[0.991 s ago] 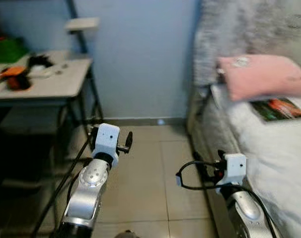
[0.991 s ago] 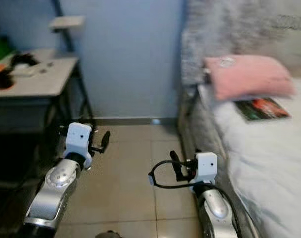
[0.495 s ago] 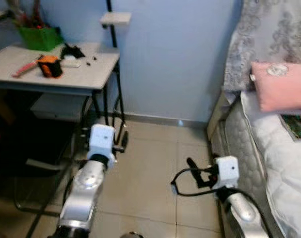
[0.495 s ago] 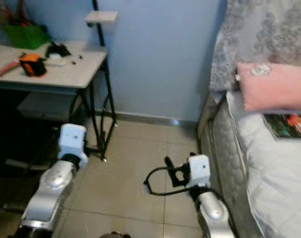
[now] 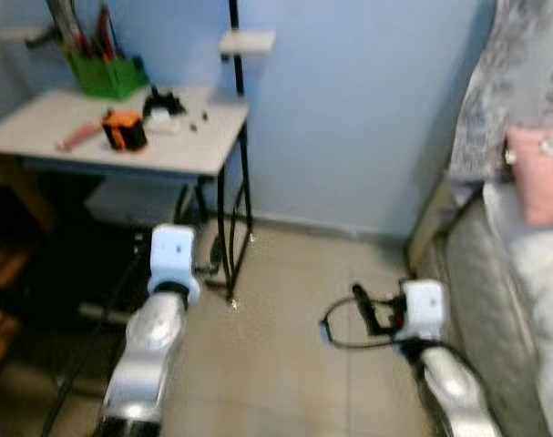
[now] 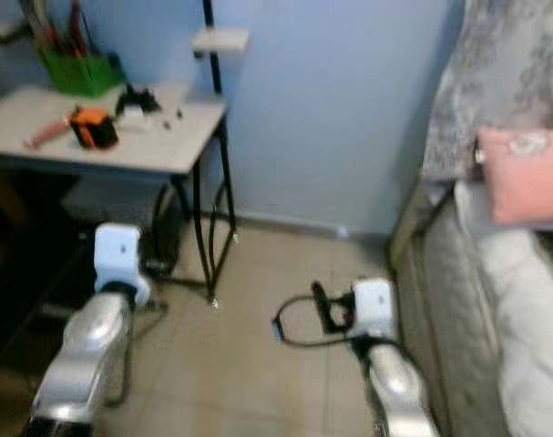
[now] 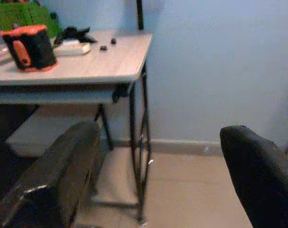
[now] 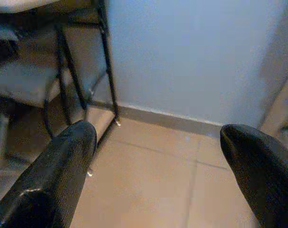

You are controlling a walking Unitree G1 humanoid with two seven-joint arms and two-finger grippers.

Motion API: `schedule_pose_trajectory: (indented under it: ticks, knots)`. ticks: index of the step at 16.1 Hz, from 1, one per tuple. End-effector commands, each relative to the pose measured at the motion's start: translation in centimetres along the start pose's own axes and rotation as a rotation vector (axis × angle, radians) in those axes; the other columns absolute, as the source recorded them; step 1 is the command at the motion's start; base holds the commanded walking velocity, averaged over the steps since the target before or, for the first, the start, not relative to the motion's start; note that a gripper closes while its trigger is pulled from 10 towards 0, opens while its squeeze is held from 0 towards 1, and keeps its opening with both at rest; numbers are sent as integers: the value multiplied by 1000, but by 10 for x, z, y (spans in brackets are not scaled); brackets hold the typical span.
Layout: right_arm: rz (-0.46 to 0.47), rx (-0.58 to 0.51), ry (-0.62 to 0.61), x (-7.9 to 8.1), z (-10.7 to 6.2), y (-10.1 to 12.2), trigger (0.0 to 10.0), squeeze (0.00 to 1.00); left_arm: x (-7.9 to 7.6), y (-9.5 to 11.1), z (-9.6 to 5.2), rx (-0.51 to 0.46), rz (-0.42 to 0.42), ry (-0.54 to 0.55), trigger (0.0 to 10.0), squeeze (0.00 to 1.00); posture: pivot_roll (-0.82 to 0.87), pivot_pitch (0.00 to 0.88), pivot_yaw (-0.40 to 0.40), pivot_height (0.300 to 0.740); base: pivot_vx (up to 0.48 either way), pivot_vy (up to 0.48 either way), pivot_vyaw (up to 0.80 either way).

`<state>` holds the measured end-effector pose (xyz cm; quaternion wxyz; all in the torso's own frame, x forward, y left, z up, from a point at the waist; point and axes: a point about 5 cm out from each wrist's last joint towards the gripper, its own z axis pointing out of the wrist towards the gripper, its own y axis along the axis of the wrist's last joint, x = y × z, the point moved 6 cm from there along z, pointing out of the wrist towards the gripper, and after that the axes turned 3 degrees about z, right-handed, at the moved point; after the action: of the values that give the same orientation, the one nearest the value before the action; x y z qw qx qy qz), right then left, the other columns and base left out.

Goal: Clean up the room

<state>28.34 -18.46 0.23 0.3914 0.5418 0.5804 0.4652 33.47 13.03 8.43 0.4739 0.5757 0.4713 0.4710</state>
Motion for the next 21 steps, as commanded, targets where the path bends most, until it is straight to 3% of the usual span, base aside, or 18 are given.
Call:
schedule_pose_trajectory:
  ticks: [1, 5, 6, 8, 9, 10, 12, 14, 21]
  knots:
    - [10, -31, 29, 10, 6, 9, 10000, 1000, 12, 0, -2, -3, 23, 28, 10000, 0, 62, 0, 9, 740, 382, 289, 706]
    - [-1, -34, 49, 12, 8, 10, 10000, 1000, 18, 0, -2, -9, 41, 60, 10000, 0, 74, 0, -3, 740, 398, 265, 681]
    - [-17, -40, 21, 4, 3, 10, 10000, 1000, 22, -9, -4, 29, 73, 60, 10000, 0, 80, 0, -13, 740, 0, 0, 0]
    - [-16, -95, 14, -8, -37, 14, 10000, 996, -3, -10, -42, -36, 48, -136, 10000, 0, 74, 0, -25, 740, 0, 0, 0]
    - [-19, -100, -2, -13, -46, 15, 10000, 992, 4, -10, -44, -35, 14, -84, 10000, 0, 73, 0, -29, 740, 0, 0, 0]
    - [-35, -99, 4, -13, -51, 15, 10000, 996, 0, 6, -35, -86, -11, -62, 10000, 0, 64, 0, -36, 740, 0, 0, 0]
    - [-44, -99, 3, -13, -45, 19, 10000, 996, -11, 8, -29, -96, -3, -111, 10000, 0, 54, 0, -35, 740, 0, 0, 0]
    - [-37, -87, 10, -9, -40, 15, 10000, 992, -8, 10, -20, -100, 4, -118, 10000, 0, 56, 0, -31, 740, 0, 0, 0]
    - [-37, -83, 12, -4, -35, 13, 10000, 996, -4, 12, -21, -113, 3, -125, 10000, 0, 79, 0, -34, 740, 0, 0, 0]
